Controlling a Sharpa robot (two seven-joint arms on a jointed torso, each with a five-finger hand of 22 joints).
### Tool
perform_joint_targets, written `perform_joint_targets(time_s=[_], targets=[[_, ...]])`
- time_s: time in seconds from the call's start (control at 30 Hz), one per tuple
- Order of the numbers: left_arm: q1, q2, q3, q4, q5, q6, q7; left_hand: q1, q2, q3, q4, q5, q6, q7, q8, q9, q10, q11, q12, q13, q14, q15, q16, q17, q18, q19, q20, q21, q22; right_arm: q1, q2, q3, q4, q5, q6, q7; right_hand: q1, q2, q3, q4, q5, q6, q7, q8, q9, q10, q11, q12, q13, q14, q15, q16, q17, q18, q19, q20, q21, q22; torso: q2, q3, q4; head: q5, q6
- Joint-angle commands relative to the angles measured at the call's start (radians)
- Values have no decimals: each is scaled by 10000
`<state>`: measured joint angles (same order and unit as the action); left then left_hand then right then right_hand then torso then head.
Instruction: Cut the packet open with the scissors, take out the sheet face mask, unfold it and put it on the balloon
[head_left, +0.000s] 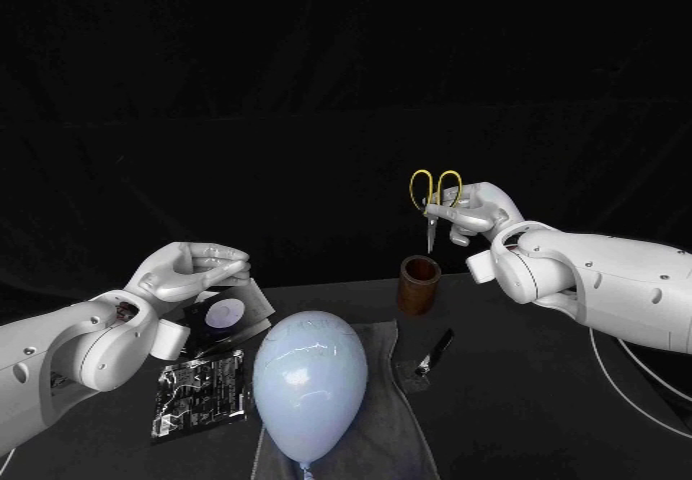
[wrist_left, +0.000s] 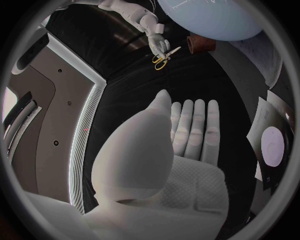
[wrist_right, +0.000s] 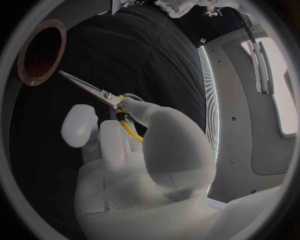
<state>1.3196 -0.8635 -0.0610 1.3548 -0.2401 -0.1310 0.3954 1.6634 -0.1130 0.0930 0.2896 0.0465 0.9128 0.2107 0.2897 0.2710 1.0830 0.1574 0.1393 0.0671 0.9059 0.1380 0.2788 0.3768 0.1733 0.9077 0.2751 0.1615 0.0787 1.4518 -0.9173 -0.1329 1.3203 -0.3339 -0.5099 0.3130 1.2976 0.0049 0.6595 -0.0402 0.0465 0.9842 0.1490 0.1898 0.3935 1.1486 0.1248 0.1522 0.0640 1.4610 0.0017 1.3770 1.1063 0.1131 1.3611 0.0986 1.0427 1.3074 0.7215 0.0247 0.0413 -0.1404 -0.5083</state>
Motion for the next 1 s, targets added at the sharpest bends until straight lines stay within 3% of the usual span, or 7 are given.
perform_joint_targets(time_s=[0.03, 0.37, 0.67, 0.9, 1.0], targets=[[6, -8, 12, 34, 75, -9, 180, 2, 52, 71, -12, 19, -37, 8, -55, -14, 8, 38, -51, -9, -1, -34, 45, 8, 110, -20, -11, 15, 1, -126, 101, 0, -159, -350, 126, 296, -13, 68, 183, 115, 21, 123, 30, 404, 552, 502, -427, -13, 9, 225, -17, 40, 15, -110, 71, 7, 37, 152, 13, -3, 2, 41, 3], [7, -51, 12, 73, 80, 6, 178, 2, 52, 71, -12, 19, -37, 8, -55, -14, 8, 38, -51, -9, -1, -34, 45, 8, 110, -20, -11, 15, 1, -710, 537, -4, -560, -522, 213, 467, -17, 65, 186, 111, 21, 125, 30, 407, 556, 507, -427, -19, 10, 224, -17, 37, 1, -109, 72, 8, 36, 154, 15, 14, 13, 103, -42], [7, -77, 12, 119, 133, 26, 176, -9, 42, 81, -8, 18, -37, 10, -61, -20, 7, 37, -61, -8, 4, -37, 58, 15, 109, -7, -15, 24, 3, -1129, 857, -3, -890, -668, 358, 570, -33, 36, 199, 81, 21, 102, 34, 404, 567, 491, -420, -67, 5, 227, -13, 40, -10, -106, 68, 10, 24, 157, 4, -2, -2, 156, -96], [7, -89, 12, 137, 156, 34, 172, -17, 36, 84, -6, 18, -37, 14, -64, -23, 7, 39, -66, -8, 4, -37, 63, 17, 109, -1, -17, 27, 3, -1266, 921, -3, -1006, -751, 358, 578, -144, -517, -73, -240, 18, -118, 167, 338, 603, 253, -304, -334, -7, 313, 76, 232, 359, -137, 108, 59, 155, 258, -9, -19, -3, 142, -130], [7, -93, 12, 134, 159, 37, 172, -17, 36, 84, -6, 18, -37, 14, -64, -23, 7, 39, -66, -8, 4, -37, 63, 17, 109, -1, -17, 27, 3, -1300, 914, -4, -1049, -768, 344, 591, -398, -871, -391, -236, 16, -350, 269, 194, 554, 51, -201, -498, -12, 328, 161, 297, 455, -131, 64, 118, 77, 242, -10, -21, -6, 166, -158]])
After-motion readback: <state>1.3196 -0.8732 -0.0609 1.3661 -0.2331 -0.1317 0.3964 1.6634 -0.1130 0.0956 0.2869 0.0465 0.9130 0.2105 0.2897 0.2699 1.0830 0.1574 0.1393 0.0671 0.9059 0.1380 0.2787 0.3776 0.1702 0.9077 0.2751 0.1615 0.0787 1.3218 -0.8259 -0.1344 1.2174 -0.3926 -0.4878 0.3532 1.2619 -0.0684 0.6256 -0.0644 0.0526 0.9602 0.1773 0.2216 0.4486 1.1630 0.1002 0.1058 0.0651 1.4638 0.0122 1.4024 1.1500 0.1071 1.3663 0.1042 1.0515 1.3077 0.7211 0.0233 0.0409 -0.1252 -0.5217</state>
